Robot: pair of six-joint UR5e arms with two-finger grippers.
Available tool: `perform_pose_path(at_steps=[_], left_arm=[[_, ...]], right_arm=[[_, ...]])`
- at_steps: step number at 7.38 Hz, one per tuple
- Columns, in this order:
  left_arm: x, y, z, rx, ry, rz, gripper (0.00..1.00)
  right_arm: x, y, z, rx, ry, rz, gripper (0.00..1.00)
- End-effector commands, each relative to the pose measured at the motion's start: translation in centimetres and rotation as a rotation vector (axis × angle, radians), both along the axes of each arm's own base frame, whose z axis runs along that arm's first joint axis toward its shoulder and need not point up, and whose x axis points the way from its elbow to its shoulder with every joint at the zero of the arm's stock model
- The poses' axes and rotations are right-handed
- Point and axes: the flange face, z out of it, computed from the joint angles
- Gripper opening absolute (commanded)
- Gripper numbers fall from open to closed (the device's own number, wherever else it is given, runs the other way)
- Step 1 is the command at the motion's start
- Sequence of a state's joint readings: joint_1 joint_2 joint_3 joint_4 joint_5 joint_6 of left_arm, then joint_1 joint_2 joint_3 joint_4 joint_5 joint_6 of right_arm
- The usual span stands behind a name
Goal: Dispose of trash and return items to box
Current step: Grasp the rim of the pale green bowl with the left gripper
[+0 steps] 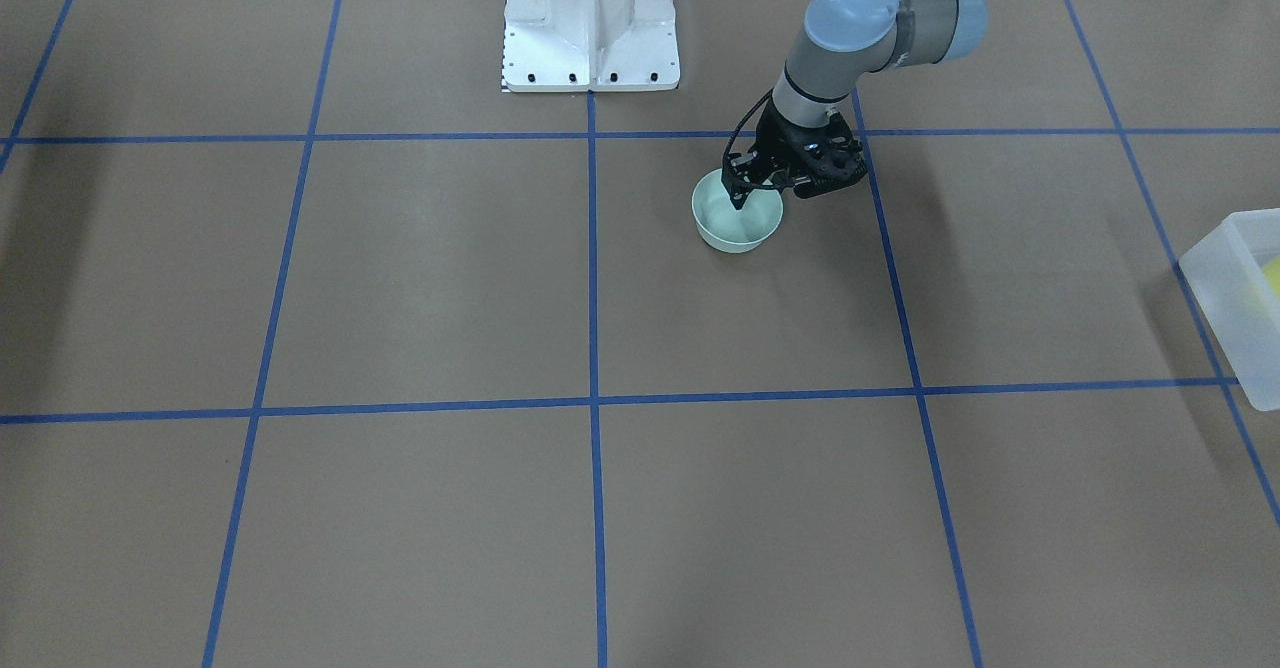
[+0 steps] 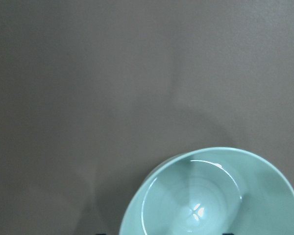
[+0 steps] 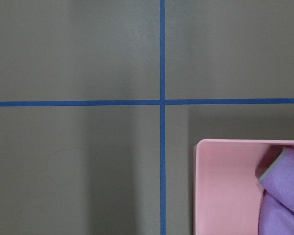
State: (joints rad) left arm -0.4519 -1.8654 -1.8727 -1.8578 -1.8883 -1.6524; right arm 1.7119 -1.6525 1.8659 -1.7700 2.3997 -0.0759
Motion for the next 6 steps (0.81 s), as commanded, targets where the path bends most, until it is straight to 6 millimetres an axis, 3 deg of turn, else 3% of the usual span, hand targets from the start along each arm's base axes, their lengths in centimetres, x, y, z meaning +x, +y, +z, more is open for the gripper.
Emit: perform_pose_path(at_steps=[1, 3, 4, 6], left_arm=[[-0.4, 0.1, -0.9, 0.000, 0.017, -0.006, 0.00], [-3.2, 1.3, -5.6, -0.024, 0.115, -0.027, 0.00], [-4.3, 1.6, -6.9, -0.041, 0.142, -0.015, 0.00], [-8.9, -3.1, -6.7, -0.108, 0.143, -0.042, 0.00]], right_arm=[[0.0, 0.0, 0.0, 0.000, 0.002, -0.001, 1.00], [-0.1, 0.0, 0.0, -0.001, 0.000, -0.001, 1.00], [-0.1, 0.0, 0.0, -0.001, 0.000, -0.001, 1.00], [0.0, 0.4, 0.6, -0.015, 0.009, -0.001, 1.00]])
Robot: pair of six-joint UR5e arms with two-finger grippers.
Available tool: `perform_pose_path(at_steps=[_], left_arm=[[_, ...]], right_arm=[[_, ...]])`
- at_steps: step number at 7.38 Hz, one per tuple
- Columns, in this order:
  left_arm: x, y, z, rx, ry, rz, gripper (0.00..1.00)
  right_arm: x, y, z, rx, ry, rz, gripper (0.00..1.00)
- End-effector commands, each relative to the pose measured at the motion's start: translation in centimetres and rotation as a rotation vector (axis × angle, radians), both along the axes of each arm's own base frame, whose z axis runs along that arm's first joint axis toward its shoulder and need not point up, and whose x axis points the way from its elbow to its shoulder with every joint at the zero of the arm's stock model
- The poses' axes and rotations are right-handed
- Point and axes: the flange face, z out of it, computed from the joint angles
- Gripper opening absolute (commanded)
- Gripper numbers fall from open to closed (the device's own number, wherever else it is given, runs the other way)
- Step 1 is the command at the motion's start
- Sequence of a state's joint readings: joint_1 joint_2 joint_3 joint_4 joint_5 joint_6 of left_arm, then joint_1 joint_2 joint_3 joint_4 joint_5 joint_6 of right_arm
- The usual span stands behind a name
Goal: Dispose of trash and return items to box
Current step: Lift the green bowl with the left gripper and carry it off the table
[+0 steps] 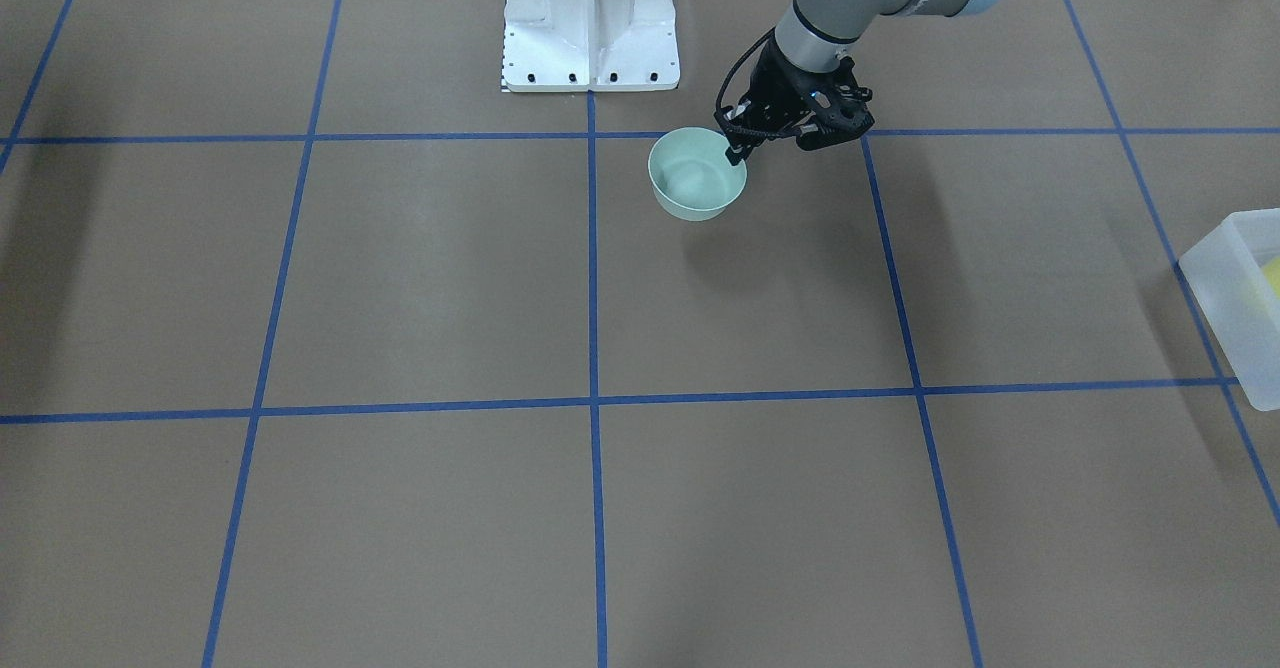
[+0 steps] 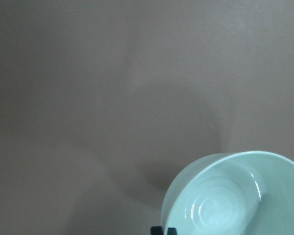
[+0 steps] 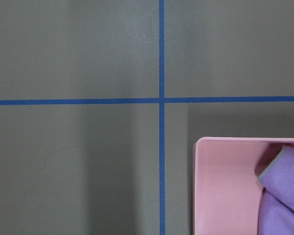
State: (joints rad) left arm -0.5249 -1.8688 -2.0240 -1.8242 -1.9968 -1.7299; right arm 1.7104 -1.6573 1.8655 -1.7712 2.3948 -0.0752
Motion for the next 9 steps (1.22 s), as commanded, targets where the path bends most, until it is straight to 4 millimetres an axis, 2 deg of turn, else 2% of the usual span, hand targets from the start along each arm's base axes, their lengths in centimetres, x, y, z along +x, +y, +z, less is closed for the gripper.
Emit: perform_pose_path(at_steps=[1, 3, 4, 5, 6, 7, 8, 9], left_arm=[[-6.6, -5.9, 0.3, -0.037, -0.007, -0.028, 0.00], [-13.1, -11.0, 2.0, 0.053, -0.075, 0.005, 0.00], [-18.9, -14.2, 2.3, 0.058, -0.074, -0.002, 0.00], [-24.3, -16.4, 3.2, 0.087, -0.074, -0.002, 0.00], [-29.1, -18.4, 5.8, 0.120, -0.115, -0.007, 0.00], [-33.5, -19.4, 9.4, 0.145, -0.154, 0.012, 0.00], [-38.0, -20.4, 13.1, 0.158, -0.182, 0.008, 0.00], [-43.1, -20.5, 17.8, 0.137, -0.156, -0.001, 0.00]], right_arm=[[-0.1, 0.4, 0.9, -0.018, 0.005, -0.002, 1.00], [-1.5, 0.0, 1.8, -0.038, 0.011, -0.035, 1.00], [-2.6, -0.2, 2.8, -0.056, 0.030, -0.065, 1.00], [-3.7, -0.5, 3.7, -0.072, 0.032, -0.091, 1.00], [-4.9, -0.7, 4.0, -0.079, 0.032, -0.116, 1.00], [-5.7, -0.9, 4.2, -0.114, 0.031, -0.101, 1.00], [-6.4, -1.0, 4.2, -0.148, 0.030, -0.079, 1.00], [-6.5, -1.0, 4.2, -0.147, 0.030, -0.083, 1.00]])
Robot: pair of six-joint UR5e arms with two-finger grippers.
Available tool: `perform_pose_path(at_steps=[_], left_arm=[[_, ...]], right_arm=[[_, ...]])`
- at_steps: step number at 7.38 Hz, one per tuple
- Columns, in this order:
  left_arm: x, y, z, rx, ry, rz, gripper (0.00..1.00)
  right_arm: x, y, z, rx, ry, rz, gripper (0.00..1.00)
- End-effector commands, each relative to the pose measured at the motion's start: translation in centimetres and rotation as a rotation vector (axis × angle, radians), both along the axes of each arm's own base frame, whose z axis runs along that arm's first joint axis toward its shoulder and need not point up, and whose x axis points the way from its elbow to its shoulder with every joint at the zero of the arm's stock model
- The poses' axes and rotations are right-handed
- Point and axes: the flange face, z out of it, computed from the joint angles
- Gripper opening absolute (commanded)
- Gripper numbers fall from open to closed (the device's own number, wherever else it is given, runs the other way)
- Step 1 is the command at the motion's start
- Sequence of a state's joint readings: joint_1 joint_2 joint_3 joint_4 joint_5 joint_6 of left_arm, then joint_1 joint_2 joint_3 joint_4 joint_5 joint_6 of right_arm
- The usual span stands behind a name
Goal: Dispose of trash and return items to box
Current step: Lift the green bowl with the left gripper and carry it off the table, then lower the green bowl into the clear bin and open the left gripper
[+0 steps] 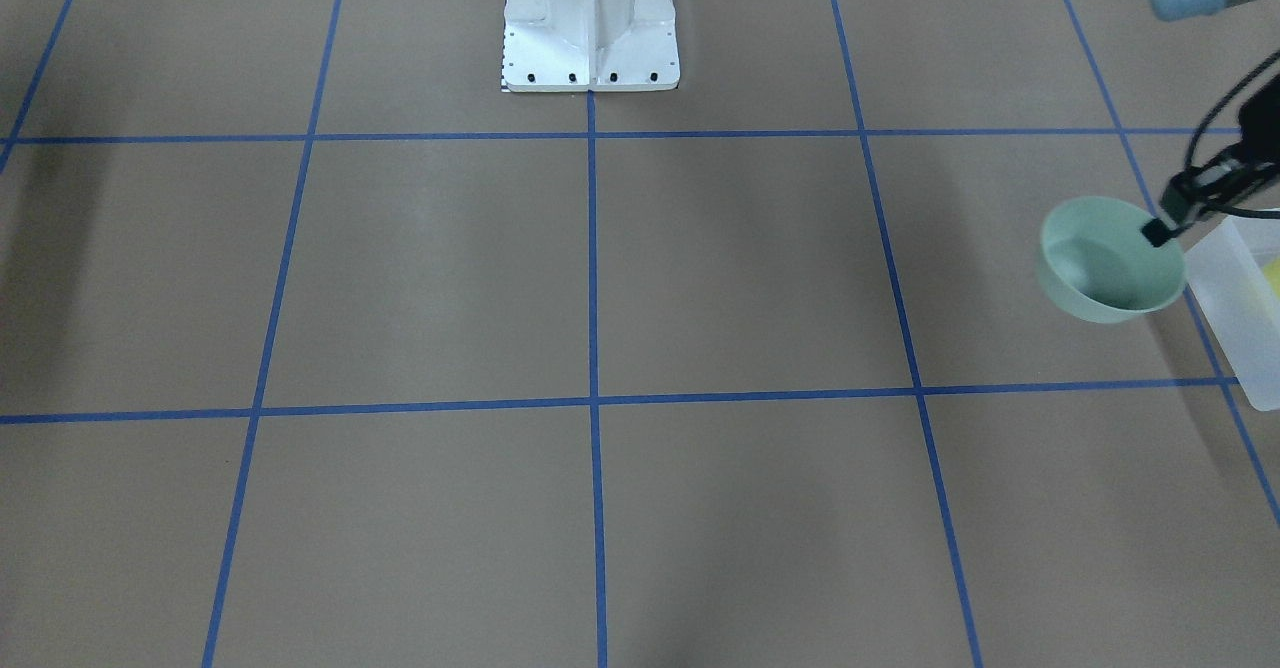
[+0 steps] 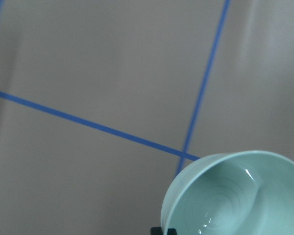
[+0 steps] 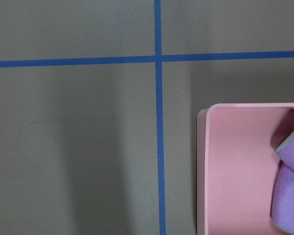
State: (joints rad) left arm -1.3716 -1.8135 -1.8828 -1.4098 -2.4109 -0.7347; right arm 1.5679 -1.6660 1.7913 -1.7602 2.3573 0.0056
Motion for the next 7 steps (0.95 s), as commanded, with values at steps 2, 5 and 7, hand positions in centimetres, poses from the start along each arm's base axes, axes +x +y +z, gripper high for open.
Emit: perform_pose_path(at_steps=[2, 5, 7], left_arm=[[-13.7, 1.1, 17.4, 0.000, 0.006, 0.050, 0.00], [-19.3, 2.1, 30.9, -0.023, 0.009, 0.062, 0.00], [-22.1, 2.5, 36.4, -0.155, 0.023, -0.053, 0.00]], right_arm=[[-0.5, -0.1, 0.1, -0.008, 0.002, -0.003, 1.00], [-0.5, -0.3, 0.1, 0.007, 0.002, 0.000, 1.00], [-0.4, -0.7, -0.1, 0.015, 0.011, -0.002, 1.00]])
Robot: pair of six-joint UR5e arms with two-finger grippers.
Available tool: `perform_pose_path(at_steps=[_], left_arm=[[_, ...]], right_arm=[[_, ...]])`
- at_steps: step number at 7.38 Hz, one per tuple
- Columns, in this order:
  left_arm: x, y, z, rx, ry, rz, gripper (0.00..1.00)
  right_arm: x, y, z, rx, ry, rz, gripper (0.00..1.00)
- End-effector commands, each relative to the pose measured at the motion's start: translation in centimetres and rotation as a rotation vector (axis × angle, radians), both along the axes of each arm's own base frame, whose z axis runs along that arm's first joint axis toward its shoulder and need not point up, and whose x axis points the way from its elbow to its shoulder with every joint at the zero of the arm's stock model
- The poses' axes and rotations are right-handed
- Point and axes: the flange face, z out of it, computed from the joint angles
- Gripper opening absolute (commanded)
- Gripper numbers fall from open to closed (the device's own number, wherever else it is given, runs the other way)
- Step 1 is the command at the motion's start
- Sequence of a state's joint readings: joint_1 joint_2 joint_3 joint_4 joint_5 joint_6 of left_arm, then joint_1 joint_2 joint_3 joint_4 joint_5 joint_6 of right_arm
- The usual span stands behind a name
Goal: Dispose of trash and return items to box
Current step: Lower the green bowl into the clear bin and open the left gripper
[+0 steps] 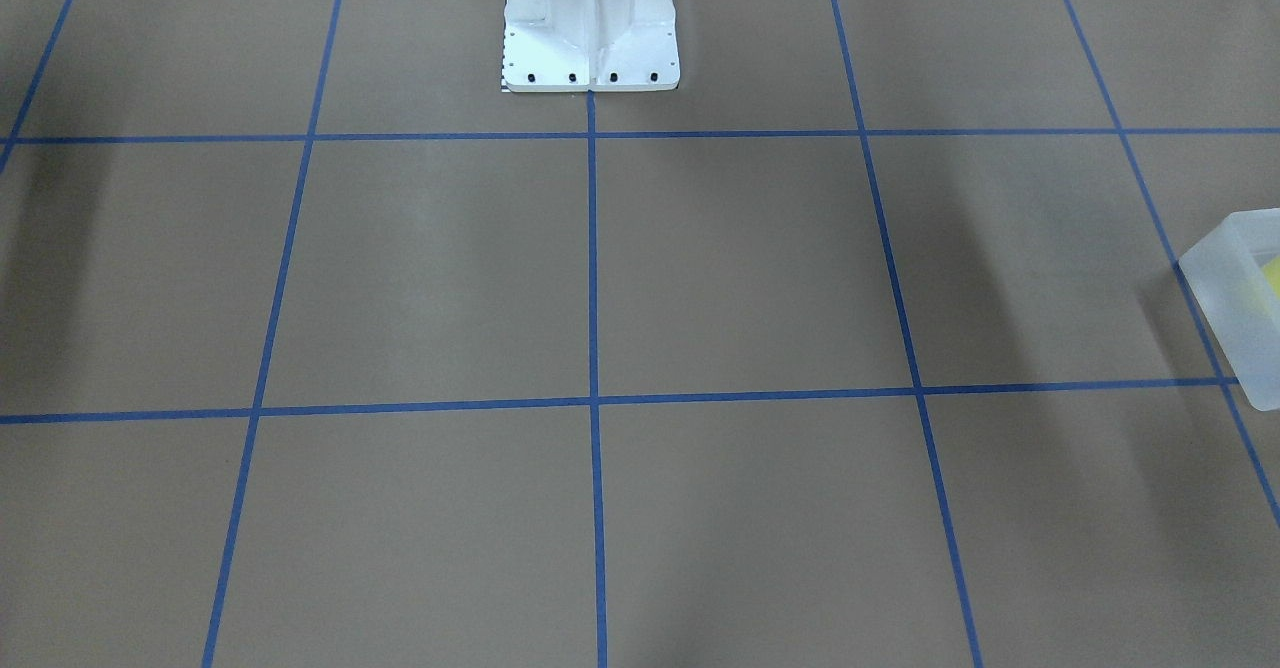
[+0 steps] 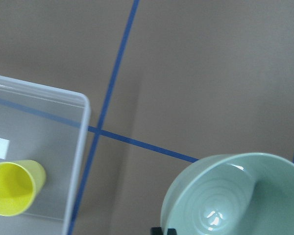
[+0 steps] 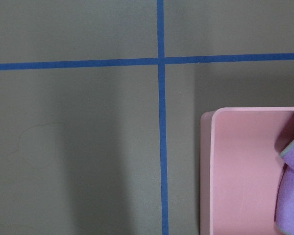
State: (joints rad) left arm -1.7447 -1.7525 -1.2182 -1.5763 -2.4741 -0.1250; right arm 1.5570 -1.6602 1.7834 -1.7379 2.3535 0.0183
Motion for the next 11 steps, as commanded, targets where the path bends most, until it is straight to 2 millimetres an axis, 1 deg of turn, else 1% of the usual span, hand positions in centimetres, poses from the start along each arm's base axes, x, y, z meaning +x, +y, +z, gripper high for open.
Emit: perform_pose_path(at_steps=[1, 2, 3, 4, 5, 7, 8, 9, 10, 11], left_arm=[[-2.1, 0.9, 4.3, -0.136, 0.008, -0.126, 0.00], [-2.2, 1.5, 6.3, -0.174, -0.006, -0.166, 0.00], [-2.3, 2.0, 7.9, -0.235, -0.030, -0.251, 0.00], [-2.1, 3.0, 9.0, -0.270, -0.036, -0.338, 0.00], [-2.1, 4.1, 10.5, -0.262, -0.072, -0.352, 0.00], [-2.0, 4.6, 11.0, -0.251, -0.074, -0.354, 0.00], [-1.9, 5.1, 12.1, -0.247, -0.076, -0.354, 0.00], [-1.8, 5.7, 12.4, -0.225, -0.075, -0.354, 0.60], [-1.5, 7.0, 13.1, -0.201, -0.079, -0.356, 0.98], [-1.5, 7.4, 13.0, -0.188, -0.093, -0.358, 0.98]], right_arm=[[0.0, -0.2, 0.1, 0.000, 0.005, 0.001, 1.00], [0.0, -0.2, 0.1, -0.002, 0.005, 0.003, 1.00], [0.0, -0.2, 0.1, -0.002, 0.005, 0.004, 1.00], [0.0, -0.2, 0.1, -0.002, 0.005, 0.004, 1.00], [0.0, -0.2, 0.1, -0.003, 0.005, 0.005, 1.00], [0.0, -0.2, -0.2, 0.002, 0.005, 0.005, 1.00], [0.0, -0.2, -0.2, 0.002, 0.005, 0.006, 1.00], [0.0, -0.3, -0.3, 0.004, 0.007, 0.006, 1.00], [0.0, -0.4, -0.4, 0.005, 0.005, 0.006, 1.00], [0.0, -0.4, -0.7, 0.008, 0.004, 0.010, 1.00]])
